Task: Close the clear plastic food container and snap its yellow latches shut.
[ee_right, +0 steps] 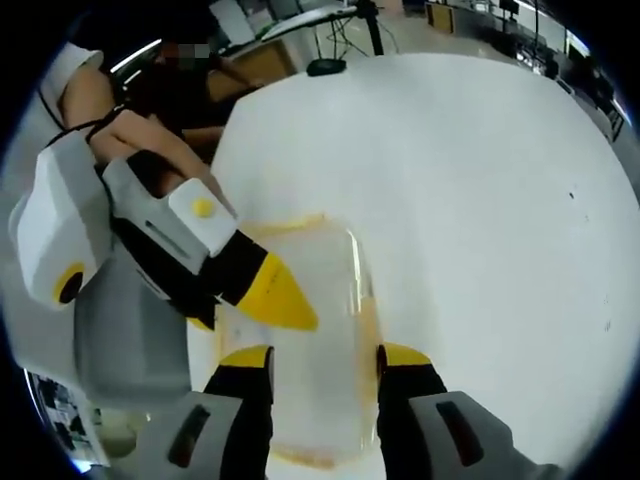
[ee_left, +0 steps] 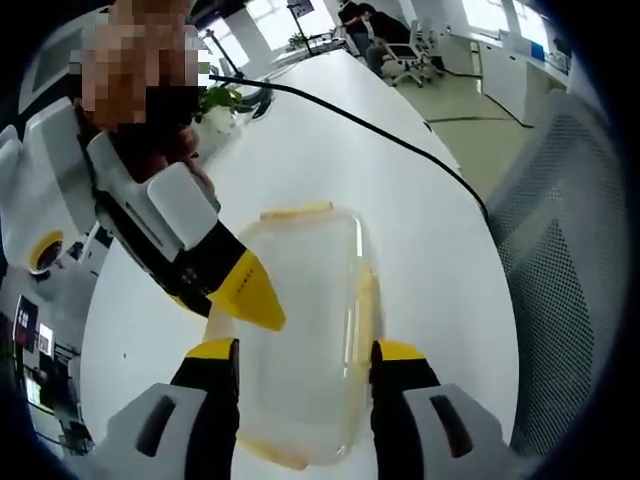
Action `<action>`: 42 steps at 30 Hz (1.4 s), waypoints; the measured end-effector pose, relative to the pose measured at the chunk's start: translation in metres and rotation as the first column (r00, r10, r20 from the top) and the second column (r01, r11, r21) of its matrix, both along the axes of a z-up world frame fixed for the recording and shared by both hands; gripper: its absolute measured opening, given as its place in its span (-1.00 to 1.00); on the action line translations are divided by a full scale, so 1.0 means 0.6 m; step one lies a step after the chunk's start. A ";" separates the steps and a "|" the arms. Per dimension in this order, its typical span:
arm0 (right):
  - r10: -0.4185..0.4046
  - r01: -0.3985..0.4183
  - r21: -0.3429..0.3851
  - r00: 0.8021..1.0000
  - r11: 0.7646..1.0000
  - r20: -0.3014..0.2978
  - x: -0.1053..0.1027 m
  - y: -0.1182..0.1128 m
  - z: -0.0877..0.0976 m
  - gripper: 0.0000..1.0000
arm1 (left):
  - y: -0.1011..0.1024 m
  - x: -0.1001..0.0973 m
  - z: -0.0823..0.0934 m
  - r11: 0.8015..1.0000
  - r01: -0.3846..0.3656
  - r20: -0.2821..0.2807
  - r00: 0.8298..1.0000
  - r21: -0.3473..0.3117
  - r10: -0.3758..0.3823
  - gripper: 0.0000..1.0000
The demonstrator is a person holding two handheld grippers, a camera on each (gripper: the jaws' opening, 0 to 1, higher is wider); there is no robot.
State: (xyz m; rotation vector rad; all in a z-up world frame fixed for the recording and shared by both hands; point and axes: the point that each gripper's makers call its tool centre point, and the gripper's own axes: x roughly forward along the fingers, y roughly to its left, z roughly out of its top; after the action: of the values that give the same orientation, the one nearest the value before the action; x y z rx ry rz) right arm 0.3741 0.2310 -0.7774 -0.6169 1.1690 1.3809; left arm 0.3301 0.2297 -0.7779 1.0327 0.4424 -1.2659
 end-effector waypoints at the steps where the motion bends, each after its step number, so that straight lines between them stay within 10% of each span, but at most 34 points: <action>1: 0.004 -0.004 -0.002 1.000 1.000 0.002 0.000 -0.002 0.001 -0.21 | 0.000 0.000 0.000 1.000 0.003 0.001 1.000 0.001 -0.003 0.04; 42: 0.022 -0.020 -0.013 0.984 1.000 0.176 -0.011 -0.005 0.016 0.16 | 0.011 -0.014 0.003 0.998 0.051 -0.088 0.995 0.024 -0.049 0.44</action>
State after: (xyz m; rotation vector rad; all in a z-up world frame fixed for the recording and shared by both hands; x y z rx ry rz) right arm 0.3678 0.2278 -0.7676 -0.7459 1.0320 1.3093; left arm 0.3217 0.2363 -0.7762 1.0186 0.5037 -1.3573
